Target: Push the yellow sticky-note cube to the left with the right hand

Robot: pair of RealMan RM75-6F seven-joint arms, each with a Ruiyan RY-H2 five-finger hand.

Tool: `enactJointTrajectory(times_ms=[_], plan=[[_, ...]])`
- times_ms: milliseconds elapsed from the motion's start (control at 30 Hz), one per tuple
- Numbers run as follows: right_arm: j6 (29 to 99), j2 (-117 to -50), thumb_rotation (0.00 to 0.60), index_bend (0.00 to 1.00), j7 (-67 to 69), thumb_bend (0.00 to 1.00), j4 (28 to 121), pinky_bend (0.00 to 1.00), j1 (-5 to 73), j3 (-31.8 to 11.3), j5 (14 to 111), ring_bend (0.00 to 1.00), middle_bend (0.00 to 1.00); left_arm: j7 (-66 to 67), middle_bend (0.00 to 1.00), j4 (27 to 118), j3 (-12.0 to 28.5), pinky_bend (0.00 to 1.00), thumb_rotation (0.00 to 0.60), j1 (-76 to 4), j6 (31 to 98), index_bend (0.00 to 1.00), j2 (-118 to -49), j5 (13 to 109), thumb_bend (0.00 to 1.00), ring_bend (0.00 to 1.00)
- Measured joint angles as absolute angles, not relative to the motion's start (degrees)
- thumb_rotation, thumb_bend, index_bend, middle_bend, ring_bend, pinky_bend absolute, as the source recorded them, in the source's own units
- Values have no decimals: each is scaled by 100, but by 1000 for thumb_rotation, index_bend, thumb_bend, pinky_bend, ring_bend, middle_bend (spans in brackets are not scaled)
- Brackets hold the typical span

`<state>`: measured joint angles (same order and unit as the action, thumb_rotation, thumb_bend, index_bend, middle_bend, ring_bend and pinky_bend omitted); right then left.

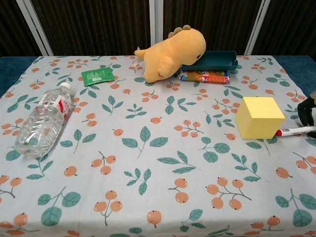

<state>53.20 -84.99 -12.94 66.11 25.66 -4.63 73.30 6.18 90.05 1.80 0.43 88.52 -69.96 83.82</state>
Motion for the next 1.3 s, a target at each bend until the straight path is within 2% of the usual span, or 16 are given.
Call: enactJointTrajectory(times_ms=[133,433,800,1300], plan=[[5363,-8323,600,646,-1281,475,6756,270,2515,-436,7314,248,551,635,189,9024,185,112,600,44,8880,265,-6985,8405,90,185],[5359,-8159,600,654,-1282,477,7090,275,2452,-518,6974,268,563,660,189,9069,179,112,600,36,8909,265,-6958,8473,89,185],[5195,-8378,600,654,-1658,477,7364,275,2716,-802,6393,268,563,650,189,9079,172,112,600,48,8913,265,-6941,8467,90,185],[5072,-8716,600,655,-2864,477,8084,276,3367,-959,5698,268,563,497,189,8920,154,112,600,72,8874,265,-6999,8427,89,185]])
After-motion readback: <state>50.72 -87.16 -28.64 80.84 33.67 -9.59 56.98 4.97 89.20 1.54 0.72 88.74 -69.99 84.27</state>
